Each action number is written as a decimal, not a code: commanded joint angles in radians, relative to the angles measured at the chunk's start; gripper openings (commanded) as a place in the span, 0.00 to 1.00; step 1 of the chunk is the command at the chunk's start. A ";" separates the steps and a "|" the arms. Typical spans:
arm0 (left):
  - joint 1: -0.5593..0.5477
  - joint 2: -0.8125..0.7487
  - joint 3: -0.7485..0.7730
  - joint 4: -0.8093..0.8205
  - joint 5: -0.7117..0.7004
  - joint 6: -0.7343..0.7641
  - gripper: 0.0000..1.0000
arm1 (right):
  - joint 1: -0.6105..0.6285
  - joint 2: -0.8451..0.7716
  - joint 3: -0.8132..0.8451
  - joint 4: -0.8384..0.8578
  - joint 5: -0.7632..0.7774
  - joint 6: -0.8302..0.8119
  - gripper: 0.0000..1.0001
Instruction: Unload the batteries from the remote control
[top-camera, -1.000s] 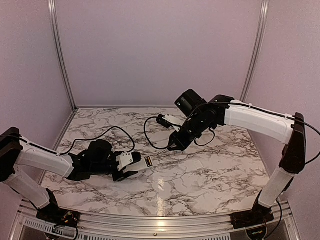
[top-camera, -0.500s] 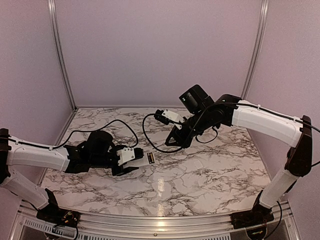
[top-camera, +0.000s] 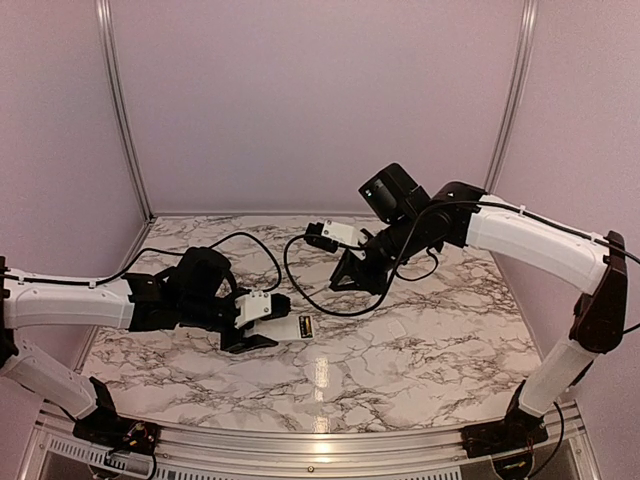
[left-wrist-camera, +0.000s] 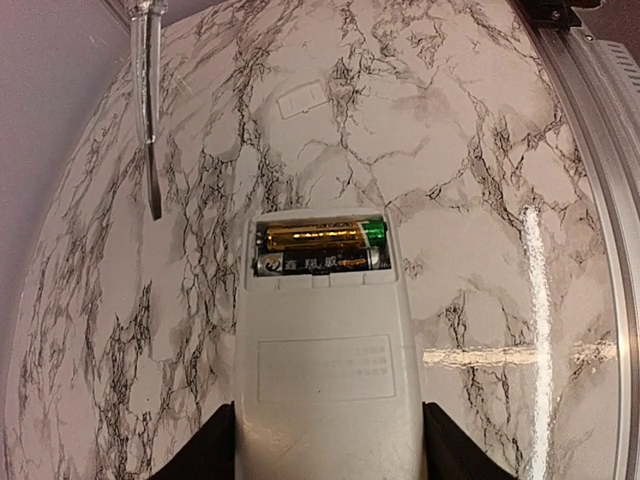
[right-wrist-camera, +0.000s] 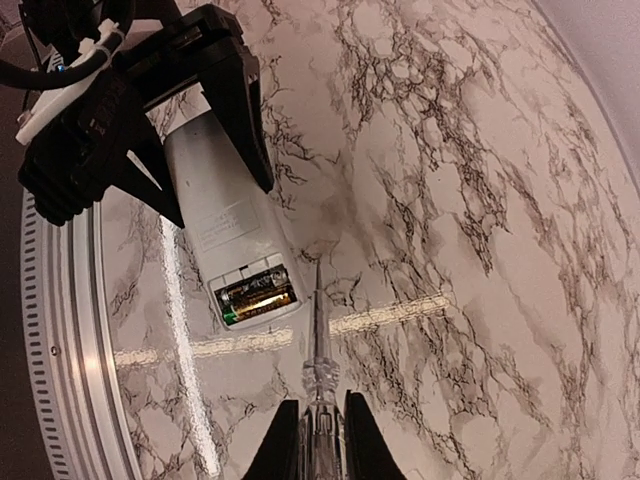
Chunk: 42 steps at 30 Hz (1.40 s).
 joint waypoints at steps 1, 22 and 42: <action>-0.005 -0.029 0.031 -0.055 0.024 -0.017 0.52 | 0.027 -0.002 0.048 -0.057 -0.033 -0.042 0.00; -0.006 -0.053 0.032 -0.057 0.022 -0.038 0.25 | 0.049 0.063 0.087 -0.101 -0.041 -0.035 0.00; -0.005 -0.067 0.036 -0.075 0.001 -0.052 0.00 | 0.049 0.116 0.146 -0.121 -0.024 -0.037 0.00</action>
